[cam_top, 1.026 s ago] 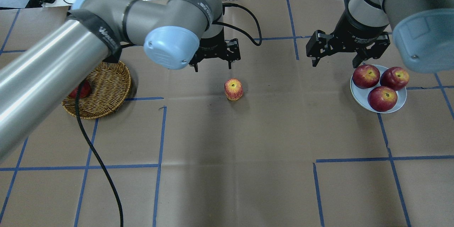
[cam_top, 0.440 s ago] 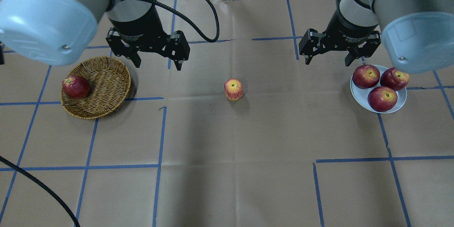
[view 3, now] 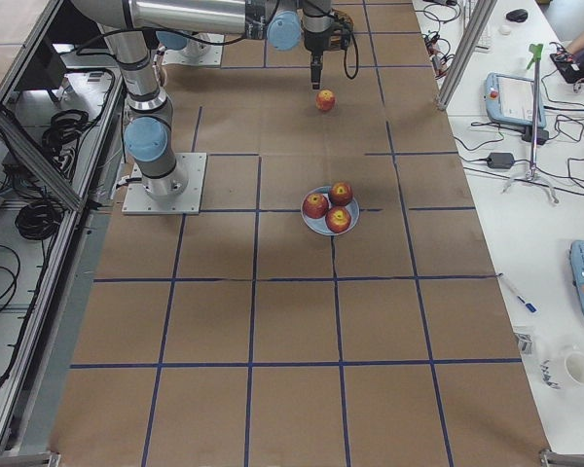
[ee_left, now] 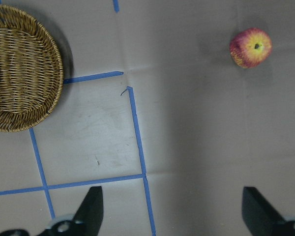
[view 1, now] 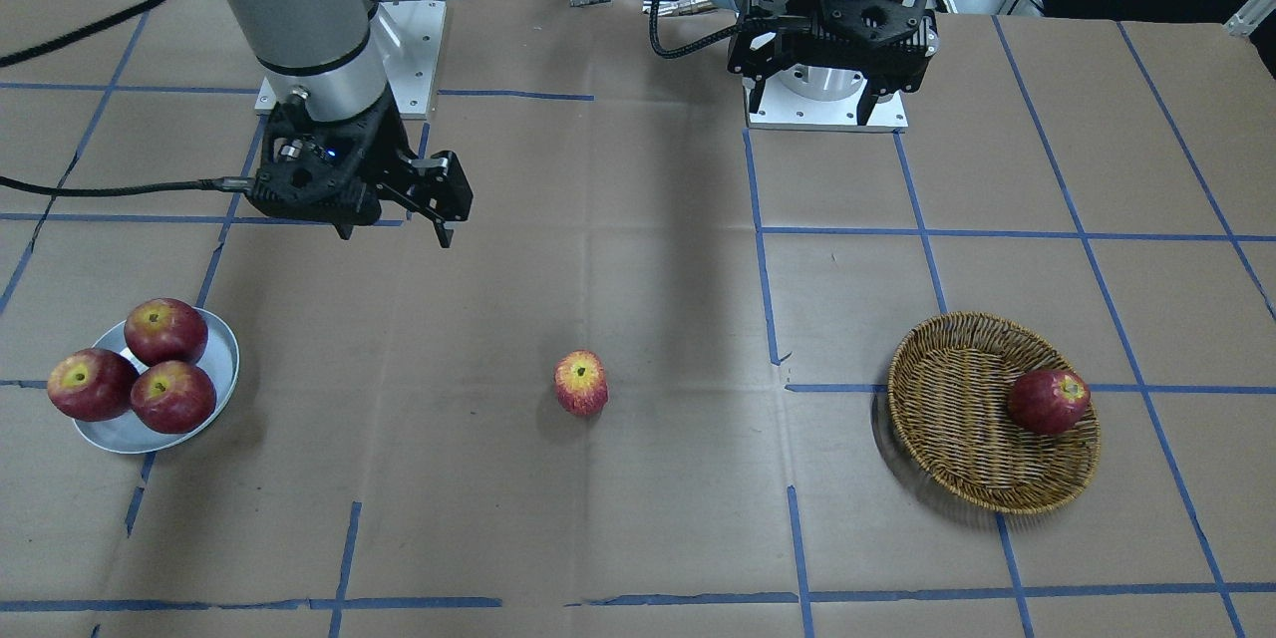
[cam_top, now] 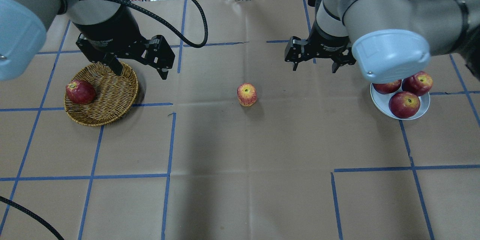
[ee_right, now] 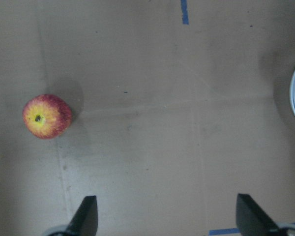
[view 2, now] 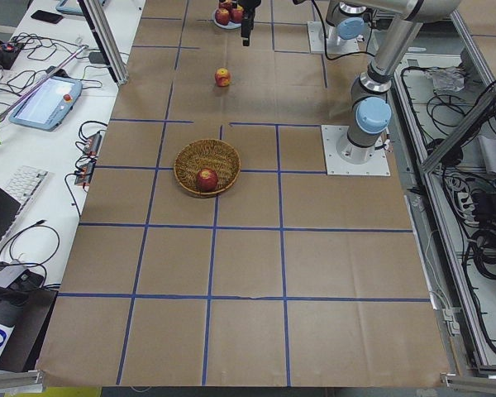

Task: Transfer apple from basket to plate
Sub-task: 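Raise the left gripper back toward the basket while the right gripper reaches toward the apple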

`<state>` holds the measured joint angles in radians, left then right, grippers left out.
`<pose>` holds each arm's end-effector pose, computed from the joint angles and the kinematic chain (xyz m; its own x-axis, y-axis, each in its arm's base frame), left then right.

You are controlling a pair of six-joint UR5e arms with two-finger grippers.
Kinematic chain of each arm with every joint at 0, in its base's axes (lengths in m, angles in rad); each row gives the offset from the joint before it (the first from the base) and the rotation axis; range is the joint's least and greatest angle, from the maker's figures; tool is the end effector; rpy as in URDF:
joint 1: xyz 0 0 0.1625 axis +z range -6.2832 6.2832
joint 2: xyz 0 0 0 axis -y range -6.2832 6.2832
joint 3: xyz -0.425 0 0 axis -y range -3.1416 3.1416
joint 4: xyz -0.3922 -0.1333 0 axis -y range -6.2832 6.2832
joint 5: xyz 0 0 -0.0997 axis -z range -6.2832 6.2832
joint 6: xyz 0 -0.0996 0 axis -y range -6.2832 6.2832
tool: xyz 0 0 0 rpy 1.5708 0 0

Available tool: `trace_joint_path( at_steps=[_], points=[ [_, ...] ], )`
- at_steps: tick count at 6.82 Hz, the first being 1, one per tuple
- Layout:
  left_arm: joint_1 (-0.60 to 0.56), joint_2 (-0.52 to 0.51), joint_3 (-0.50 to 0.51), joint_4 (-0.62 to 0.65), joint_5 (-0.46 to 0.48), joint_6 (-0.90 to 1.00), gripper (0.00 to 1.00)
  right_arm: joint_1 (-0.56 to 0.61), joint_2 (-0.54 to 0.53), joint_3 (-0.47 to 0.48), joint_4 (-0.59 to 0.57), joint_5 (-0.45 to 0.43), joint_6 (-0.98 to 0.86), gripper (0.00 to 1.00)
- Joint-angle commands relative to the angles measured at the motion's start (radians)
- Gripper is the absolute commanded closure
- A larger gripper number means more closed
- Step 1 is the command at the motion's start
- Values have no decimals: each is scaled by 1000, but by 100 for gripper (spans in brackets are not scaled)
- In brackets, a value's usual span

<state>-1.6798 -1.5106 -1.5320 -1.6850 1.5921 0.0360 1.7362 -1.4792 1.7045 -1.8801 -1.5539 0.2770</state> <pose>-0.1808 -0.4459 0.5244 -0.9892 0.1448 -0.0207 0.1445 0.9894 0.0160 0.2202 -0.4994 0.4072 -0.9933 0.1091 -0.0391 0.1118 0.9908 -0.0761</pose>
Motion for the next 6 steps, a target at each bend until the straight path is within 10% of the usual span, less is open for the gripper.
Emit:
trace_joint_path(
  at_steps=[1, 6],
  points=[
    [52, 6, -17, -7, 0, 117, 1, 116, 133, -29, -118, -17, 117, 0],
    [52, 20, -68, 19, 2, 113, 1, 227, 402, -57, -352, -95, 195, 0]
  ],
)
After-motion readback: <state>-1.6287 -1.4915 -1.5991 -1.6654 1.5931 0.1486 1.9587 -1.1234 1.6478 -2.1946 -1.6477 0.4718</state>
